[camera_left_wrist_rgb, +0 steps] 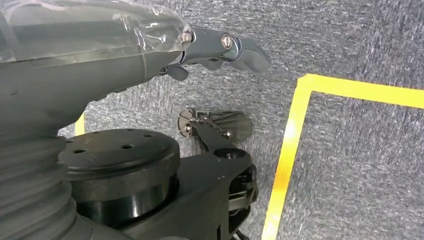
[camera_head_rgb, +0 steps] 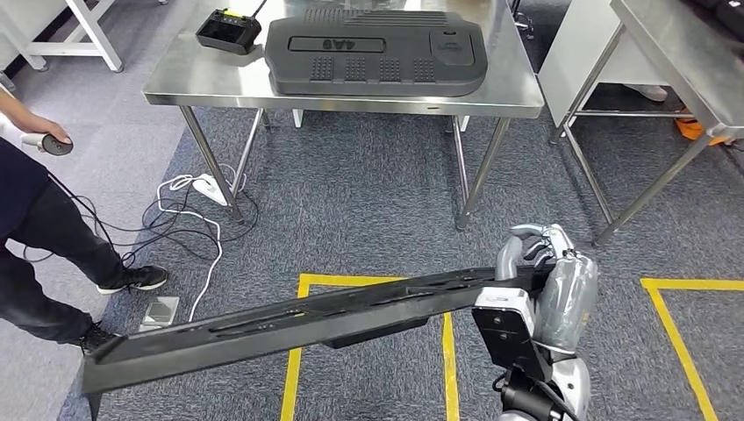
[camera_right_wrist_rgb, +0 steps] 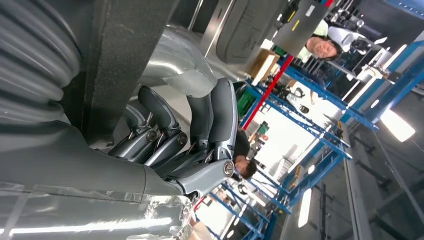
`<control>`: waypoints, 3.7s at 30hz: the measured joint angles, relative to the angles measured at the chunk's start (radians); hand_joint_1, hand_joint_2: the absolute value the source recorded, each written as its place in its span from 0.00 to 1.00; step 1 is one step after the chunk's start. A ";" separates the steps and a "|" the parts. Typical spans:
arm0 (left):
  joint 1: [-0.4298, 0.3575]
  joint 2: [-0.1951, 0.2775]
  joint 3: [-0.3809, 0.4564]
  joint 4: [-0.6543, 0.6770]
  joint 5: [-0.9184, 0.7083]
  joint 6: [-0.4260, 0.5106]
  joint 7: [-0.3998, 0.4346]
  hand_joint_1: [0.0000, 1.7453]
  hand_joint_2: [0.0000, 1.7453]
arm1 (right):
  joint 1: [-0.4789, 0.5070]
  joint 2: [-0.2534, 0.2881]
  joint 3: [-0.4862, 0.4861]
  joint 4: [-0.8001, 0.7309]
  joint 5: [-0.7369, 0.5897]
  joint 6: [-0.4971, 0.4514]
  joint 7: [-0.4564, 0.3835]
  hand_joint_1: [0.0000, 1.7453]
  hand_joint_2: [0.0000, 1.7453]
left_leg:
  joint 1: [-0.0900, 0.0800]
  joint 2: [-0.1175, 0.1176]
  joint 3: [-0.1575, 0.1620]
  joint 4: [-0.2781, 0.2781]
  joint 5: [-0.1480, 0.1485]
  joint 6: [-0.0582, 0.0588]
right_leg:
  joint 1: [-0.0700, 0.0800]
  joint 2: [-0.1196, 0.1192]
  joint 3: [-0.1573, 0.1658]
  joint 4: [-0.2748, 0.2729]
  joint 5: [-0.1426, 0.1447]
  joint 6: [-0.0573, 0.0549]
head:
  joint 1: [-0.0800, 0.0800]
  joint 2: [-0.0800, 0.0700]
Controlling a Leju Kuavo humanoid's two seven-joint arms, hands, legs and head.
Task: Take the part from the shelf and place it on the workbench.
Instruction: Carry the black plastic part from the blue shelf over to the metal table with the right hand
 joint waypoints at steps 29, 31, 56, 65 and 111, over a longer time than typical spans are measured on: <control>0.008 0.002 0.002 0.000 -0.009 0.002 0.008 0.00 1.00 | -0.003 -0.003 0.001 0.022 0.011 0.000 0.016 1.00 1.00 | -0.024 0.001 -0.050 0.044 0.000 -0.017 | 0.029 0.000 0.128 -0.207 0.038 -0.053 | -0.011 0.000; 0.008 0.002 0.002 0.000 -0.010 0.002 0.008 0.00 1.00 | -0.003 -0.003 0.000 0.022 0.011 0.000 0.016 1.00 1.00 | -0.024 0.001 -0.050 0.044 0.000 -0.015 | 0.029 0.000 0.129 -0.209 0.038 -0.050 | -0.011 0.000; 0.008 0.002 0.002 0.000 -0.019 -0.001 0.020 0.00 1.00 | 0.003 -0.003 0.000 0.022 0.035 0.000 0.037 1.00 1.00 | -0.010 0.005 -0.013 -0.002 0.010 0.010 | 0.023 0.005 0.053 -0.038 -0.052 -0.021 | -0.001 0.000; 0.008 0.004 0.002 0.000 -0.019 -0.001 0.021 0.00 1.00 | 0.006 -0.006 0.000 0.029 0.034 0.000 0.040 1.00 1.00 | 0.004 -0.004 -0.001 0.029 -0.029 -0.044 | 0.001 0.018 0.078 -0.183 0.069 -0.009 | 0.016 0.000; 0.006 0.004 0.003 0.000 -0.019 -0.004 0.027 0.00 1.00 | -0.001 -0.010 0.000 0.039 0.029 0.000 0.031 1.00 1.00 | -0.006 0.004 -0.081 0.125 -0.017 -0.049 | 0.014 0.006 0.117 -0.200 0.048 -0.049 | -0.013 0.000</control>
